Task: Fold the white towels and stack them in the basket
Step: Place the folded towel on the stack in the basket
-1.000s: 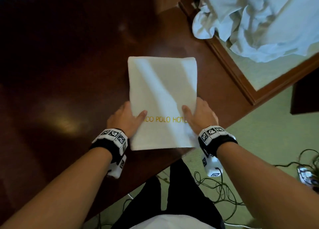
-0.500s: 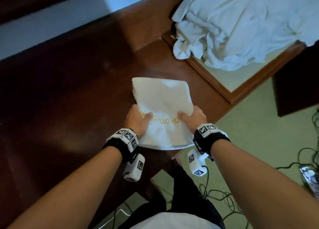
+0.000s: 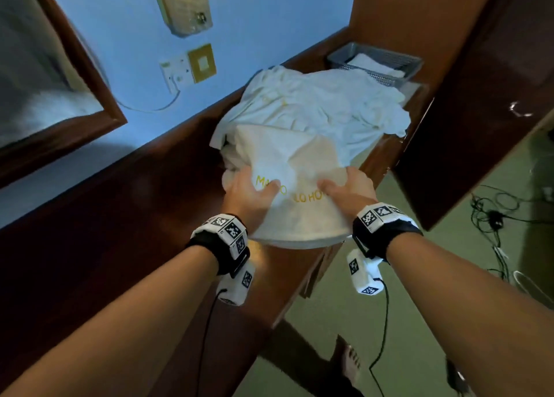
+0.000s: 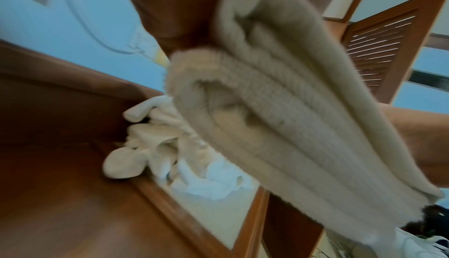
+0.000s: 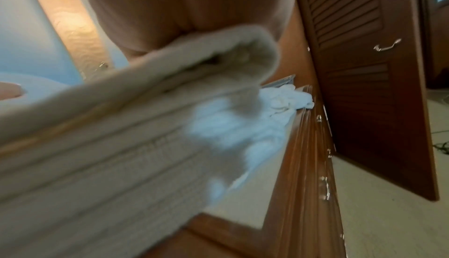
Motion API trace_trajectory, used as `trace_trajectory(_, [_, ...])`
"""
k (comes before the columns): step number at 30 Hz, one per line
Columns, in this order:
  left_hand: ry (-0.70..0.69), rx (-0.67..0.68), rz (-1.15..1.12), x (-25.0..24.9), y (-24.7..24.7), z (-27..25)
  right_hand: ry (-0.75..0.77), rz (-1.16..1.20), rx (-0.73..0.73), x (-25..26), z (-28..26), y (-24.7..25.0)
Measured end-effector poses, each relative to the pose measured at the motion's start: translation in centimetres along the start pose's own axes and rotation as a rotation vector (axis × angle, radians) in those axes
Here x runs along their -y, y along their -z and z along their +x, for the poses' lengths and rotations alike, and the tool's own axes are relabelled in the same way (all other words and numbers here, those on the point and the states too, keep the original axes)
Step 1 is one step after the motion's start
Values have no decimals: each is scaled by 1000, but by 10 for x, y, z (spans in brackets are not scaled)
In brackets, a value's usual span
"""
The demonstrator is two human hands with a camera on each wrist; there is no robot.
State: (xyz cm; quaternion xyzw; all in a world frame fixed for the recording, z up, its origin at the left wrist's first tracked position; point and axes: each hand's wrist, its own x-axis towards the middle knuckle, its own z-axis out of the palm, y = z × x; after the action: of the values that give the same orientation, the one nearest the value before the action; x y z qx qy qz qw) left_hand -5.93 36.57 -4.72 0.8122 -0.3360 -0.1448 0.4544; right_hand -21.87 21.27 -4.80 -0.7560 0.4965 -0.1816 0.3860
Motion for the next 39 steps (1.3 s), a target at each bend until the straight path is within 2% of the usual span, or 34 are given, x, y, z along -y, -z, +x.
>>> trace_trajectory(4, [-142, 50, 53, -62, -65, 49, 13, -10, -94, -25, 55, 73])
trace_trajectory(8, [-216, 90, 74, -125, -141, 94, 26, -21, -163, -58, 113, 146])
trace_trajectory(14, [-252, 125, 50, -204, -249, 155, -11, -89, -248, -99, 192, 248])
trace_trajectory(18, [-273, 164, 26, -245, -306, 192, -42, -103, -281, -123, 238, 296])
trace_trajectory(25, [-330, 227, 12, -294, -395, 274, -91, -87, -328, -157, 330, 350])
trace_trajectory(31, [-365, 248, -17, -325, -459, 377, -88, -118, -345, -162, 449, 383])
trace_trajectory(35, [-295, 233, -55, -336, -489, 441, -93, -161, -317, -153, 530, 396])
trace_trajectory(39, [-281, 193, -48, -335, -508, 493, -79, -235, -263, -140, 598, 400])
